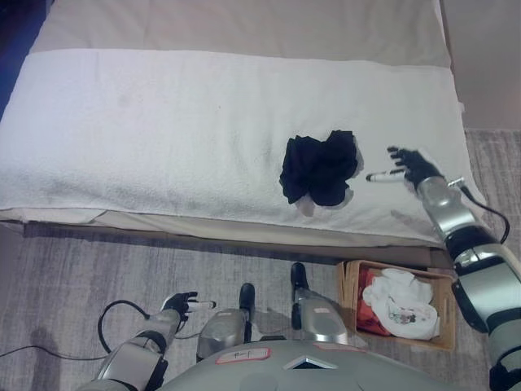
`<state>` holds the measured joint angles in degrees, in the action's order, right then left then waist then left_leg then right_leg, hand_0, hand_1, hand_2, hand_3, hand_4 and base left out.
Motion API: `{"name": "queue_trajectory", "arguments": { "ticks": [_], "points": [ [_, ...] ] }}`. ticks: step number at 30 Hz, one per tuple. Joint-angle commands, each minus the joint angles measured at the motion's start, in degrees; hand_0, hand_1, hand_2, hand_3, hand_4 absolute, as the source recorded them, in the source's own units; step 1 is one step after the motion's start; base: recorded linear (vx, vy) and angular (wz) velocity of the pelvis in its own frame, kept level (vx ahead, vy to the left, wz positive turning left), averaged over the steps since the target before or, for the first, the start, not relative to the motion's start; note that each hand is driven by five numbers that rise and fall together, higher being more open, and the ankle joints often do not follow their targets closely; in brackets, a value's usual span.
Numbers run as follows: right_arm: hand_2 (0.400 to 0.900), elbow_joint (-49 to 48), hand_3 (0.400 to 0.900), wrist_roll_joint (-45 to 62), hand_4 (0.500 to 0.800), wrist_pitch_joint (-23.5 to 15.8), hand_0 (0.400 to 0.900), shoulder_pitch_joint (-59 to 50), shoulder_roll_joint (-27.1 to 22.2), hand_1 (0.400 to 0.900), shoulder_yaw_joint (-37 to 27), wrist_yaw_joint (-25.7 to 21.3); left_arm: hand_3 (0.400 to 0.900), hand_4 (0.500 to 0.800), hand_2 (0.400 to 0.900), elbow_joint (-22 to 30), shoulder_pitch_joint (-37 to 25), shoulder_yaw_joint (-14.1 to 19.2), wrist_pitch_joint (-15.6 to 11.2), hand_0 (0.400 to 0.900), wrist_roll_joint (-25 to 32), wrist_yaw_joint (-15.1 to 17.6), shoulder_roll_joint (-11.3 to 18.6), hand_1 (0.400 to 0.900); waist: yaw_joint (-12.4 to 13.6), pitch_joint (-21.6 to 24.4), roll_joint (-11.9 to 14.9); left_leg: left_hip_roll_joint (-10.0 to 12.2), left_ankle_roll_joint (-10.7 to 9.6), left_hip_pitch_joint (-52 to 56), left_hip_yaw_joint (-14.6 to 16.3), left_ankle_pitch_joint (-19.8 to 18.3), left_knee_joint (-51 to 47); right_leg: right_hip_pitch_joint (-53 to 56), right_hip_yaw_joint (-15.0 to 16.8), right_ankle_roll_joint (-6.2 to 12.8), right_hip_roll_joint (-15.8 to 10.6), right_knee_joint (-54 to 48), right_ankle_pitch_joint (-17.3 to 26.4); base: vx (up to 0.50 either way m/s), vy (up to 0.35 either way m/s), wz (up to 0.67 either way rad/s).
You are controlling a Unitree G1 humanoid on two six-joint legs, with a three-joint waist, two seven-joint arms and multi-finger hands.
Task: Put the clothes on the bed into the basket.
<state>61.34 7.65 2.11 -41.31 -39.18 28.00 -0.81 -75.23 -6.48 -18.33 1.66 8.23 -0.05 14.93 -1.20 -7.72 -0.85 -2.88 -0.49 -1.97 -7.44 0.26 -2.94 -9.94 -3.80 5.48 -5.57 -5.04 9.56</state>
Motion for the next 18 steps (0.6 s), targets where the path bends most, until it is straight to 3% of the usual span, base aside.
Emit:
{"name": "queue_trajectory", "arguments": {
  "ticks": [1,8,18],
  "points": [
    [0.9,6.18,0.9,2.82,0.8,-1.8,0.9,-13.0,-2.67,0.9,3.8,-2.91,0.9,0.8,0.9,-1.94,-0.52,-2.49,-0.15,0.9,2.44,1.17,2.38,0.9,1.38,-0.04,-0.59,4.41,-4.26,-3.43,1.03,-1.81,1.34,-2.03,-0.05,1.44,-1.9,3.95,-5.86,-0.06,-0.017,0.09],
    [0.9,15.04,0.9,3.82,0.8,-1.16,0.9,-21.85,-2.02,0.9,5.27,-3.6,0.9,0.8,0.9,0.54,-0.71,-5.06,-0.84,0.9,4.12,1.26,3.35,0.9,3.75,-3.76,-3.85,2.99,-4.2,-6.74,-0.42,-0.63,2.1,-4.7,-0.97,1.26,-3.25,5.78,-6.06,-0.07,-0.007,0.19],
    [0.9,17.28,0.9,4.68,0.8,-1.19,0.9,-25.22,-1.51,0.9,5.37,-3.64,0.9,0.8,0.9,3.7,1.84,-8.0,-1.25,0.9,3.87,0.64,3.95,0.9,6.99,-7.87,-7.38,1.33,-4.24,-10.03,-2.87,0.94,2.34,-5.92,-2.98,1.4,-4.39,5.65,-5.8,-0.01,0.009,0.18]
  ]
}}
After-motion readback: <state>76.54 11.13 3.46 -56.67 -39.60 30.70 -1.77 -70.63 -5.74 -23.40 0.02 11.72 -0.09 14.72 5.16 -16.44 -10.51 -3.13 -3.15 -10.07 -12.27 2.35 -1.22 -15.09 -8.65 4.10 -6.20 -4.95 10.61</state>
